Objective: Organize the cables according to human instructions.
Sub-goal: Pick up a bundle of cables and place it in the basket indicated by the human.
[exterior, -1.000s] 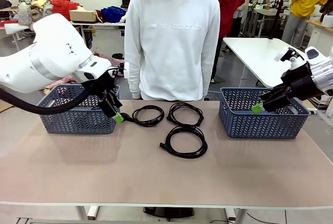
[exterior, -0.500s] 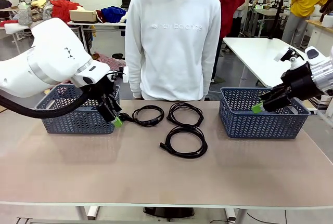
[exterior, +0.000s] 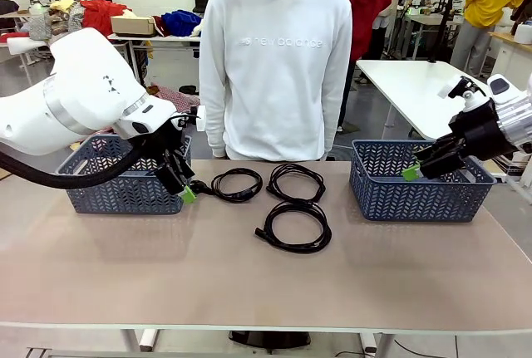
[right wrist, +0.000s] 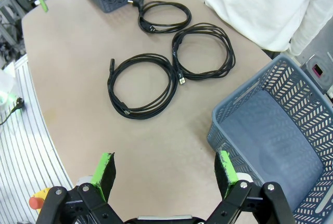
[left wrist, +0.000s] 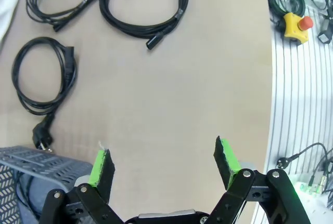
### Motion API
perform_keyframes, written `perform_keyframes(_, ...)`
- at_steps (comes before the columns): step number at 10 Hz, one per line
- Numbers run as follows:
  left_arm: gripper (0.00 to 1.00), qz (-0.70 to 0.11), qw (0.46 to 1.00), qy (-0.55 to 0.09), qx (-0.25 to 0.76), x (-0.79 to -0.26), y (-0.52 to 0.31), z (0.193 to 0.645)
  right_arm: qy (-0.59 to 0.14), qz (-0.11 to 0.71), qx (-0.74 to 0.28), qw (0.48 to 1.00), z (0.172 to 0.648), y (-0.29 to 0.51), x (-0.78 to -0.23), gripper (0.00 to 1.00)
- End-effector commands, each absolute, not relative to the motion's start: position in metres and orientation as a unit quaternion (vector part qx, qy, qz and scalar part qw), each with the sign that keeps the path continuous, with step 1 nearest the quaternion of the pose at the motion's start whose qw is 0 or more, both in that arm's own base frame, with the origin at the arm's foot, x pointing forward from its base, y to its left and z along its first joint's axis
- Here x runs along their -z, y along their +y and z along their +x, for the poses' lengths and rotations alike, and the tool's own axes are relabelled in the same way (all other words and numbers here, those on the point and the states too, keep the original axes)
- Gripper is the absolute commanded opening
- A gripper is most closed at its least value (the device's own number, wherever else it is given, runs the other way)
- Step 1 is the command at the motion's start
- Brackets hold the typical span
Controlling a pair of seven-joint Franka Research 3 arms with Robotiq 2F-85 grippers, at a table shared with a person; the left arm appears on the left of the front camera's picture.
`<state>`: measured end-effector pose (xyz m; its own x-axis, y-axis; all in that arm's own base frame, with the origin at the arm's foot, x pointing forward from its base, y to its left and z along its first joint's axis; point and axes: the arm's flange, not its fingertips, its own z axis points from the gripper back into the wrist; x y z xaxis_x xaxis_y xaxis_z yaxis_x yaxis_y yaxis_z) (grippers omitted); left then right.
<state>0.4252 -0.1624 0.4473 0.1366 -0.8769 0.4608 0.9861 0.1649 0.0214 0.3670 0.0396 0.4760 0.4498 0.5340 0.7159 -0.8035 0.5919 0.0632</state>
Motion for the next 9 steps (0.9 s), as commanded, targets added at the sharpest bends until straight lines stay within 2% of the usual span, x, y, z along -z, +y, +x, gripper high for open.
perform_keyframes(1, 1.00, -0.147, 0.739, -0.188, 0.630, -0.4491, -0.1626, 0.4258, -0.344, 0.211, -0.412, 0.817, 0.3713, 0.0379, -0.4746, 1.00)
perform_keyframes(9, 1.00, -0.147, 0.739, -0.188, 0.630, -0.4491, -0.1626, 0.4258, -0.344, 0.211, -0.412, 0.817, 0.3713, 0.0379, -0.4746, 1.00)
